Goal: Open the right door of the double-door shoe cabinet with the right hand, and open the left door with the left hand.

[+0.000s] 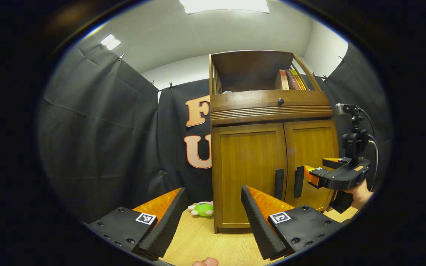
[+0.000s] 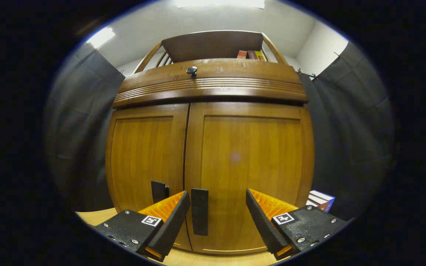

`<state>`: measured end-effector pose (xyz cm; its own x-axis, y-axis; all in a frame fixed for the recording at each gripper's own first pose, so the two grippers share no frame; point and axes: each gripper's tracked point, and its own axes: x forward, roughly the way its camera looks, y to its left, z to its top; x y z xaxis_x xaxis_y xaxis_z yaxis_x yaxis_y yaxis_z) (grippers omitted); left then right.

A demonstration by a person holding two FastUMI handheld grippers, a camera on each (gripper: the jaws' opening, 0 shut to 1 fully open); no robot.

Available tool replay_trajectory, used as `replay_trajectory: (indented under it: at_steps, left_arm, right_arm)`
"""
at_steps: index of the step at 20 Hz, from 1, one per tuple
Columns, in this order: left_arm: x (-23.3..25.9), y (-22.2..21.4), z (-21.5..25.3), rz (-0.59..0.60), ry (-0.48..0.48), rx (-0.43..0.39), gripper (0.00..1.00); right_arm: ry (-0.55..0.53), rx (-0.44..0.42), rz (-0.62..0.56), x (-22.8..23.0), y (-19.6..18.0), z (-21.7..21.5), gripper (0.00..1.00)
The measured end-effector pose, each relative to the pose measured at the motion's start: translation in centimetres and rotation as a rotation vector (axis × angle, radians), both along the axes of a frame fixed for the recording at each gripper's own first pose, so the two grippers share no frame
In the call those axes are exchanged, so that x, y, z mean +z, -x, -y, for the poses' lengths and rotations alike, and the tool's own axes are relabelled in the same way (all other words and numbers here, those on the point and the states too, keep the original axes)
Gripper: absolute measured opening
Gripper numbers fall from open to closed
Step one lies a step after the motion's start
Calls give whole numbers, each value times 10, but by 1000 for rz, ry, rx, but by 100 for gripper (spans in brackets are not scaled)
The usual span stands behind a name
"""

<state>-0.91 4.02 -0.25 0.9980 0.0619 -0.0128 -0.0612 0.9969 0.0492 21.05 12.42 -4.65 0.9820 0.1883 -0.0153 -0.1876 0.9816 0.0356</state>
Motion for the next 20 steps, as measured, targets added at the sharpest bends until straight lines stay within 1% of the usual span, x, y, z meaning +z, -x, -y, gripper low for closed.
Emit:
replay_trajectory:
  at_steps: [3,7,8,9,10,13,14,15,16,17,18,19,20]
  left_arm:
    - [-2,3,-10,-7,4,29,95]
    - [0,3,-22,-5,5,59,95]
    - [-1,3,-24,-6,6,64,95]
    - [-1,2,-26,-6,7,69,95]
    - [-3,2,-29,-9,9,74,95]
    - [-5,0,-31,-9,18,78,95]
    - [-5,-1,-32,-9,18,78,95]
    - [-4,-2,-32,-8,19,77,95]
    - [-5,-3,-32,-8,21,74,95]
    - [-5,-3,-31,-8,22,70,95]
    - [-5,-4,-31,-6,23,66,95]
    - [-5,-3,-30,-6,25,61,95]
    - [-5,-3,-30,-6,27,57,95]
  right_arm:
    - [11,14,-46,-21,-16,-16,93]
    - [22,6,-78,-41,-37,-23,94]
    - [16,7,-93,-47,-41,-24,100]
    - [12,6,-114,-53,-45,-23,100]
    - [5,6,-135,-58,-48,-23,92]
    - [-21,-18,-144,-60,-51,-18,90]
    - [-11,-25,-141,-61,-51,-17,86]
    - [-4,-28,-128,-61,-50,-18,85]
    - [3,-28,-119,-62,-50,-19,72]
    - [11,-26,-117,-63,-48,-20,79]
    - [15,-17,-121,-66,-47,-22,77]
    - [11,-10,-125,-68,-46,-24,63]
    - [-1,-3,-131,-68,-44,-26,74]
